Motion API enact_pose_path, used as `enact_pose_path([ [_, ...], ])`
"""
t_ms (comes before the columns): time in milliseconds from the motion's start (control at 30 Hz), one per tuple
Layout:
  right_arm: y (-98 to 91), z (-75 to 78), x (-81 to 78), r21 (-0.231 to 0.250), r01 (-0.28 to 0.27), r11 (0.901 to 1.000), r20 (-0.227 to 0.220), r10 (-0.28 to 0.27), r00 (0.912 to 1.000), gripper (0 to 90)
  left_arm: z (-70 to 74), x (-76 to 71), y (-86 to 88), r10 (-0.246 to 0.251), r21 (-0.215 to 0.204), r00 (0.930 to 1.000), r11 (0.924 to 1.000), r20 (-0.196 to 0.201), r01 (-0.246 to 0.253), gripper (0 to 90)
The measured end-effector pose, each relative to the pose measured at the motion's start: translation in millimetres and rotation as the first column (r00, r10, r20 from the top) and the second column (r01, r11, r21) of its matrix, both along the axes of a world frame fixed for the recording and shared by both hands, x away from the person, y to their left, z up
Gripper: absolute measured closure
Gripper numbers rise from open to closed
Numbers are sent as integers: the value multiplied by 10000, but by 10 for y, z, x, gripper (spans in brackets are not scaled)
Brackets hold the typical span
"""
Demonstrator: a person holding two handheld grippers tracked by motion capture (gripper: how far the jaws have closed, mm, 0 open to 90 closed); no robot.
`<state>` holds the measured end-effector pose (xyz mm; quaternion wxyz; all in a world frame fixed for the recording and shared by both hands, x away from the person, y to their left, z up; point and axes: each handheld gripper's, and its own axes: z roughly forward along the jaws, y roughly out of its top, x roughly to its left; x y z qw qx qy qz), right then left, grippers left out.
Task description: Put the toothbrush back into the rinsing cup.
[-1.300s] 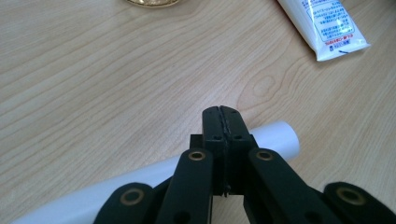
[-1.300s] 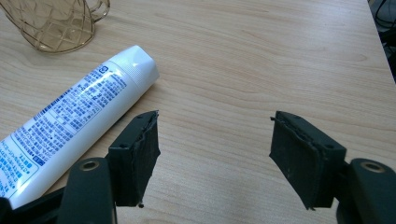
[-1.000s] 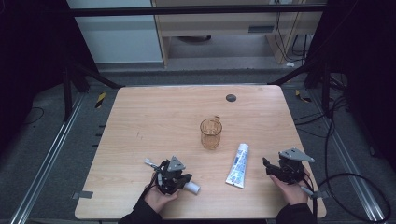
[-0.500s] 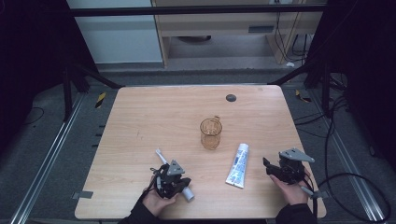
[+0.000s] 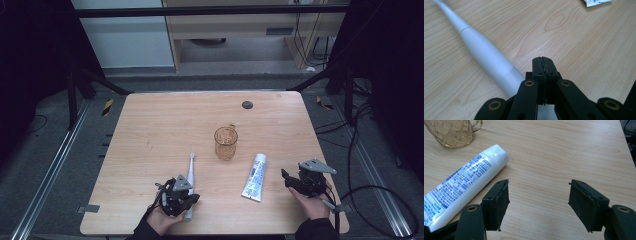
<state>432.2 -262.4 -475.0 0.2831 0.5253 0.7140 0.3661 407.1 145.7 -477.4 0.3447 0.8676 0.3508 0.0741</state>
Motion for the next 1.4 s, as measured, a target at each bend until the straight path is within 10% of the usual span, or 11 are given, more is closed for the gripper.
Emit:
enact_pose_path([
  [467,-2,0,0,-6,-1,10000,7,1,10000,324,23,8,58,122,-95,9999,9999,22,-122,896],
  [767,-7,3,0,-42,-7,10000,52,7,10000,326,227,79,162,831,-527,9926,9955,881,-787,857],
  [1100,-15,6,5,-29,3,10000,58,-3,10000,325,340,312,341,1522,-239,9709,9883,1849,-1504,578],
  [1400,-16,9,5,7,25,10000,47,-25,10000,324,373,433,337,1485,218,9703,9876,1908,-1554,489],
])
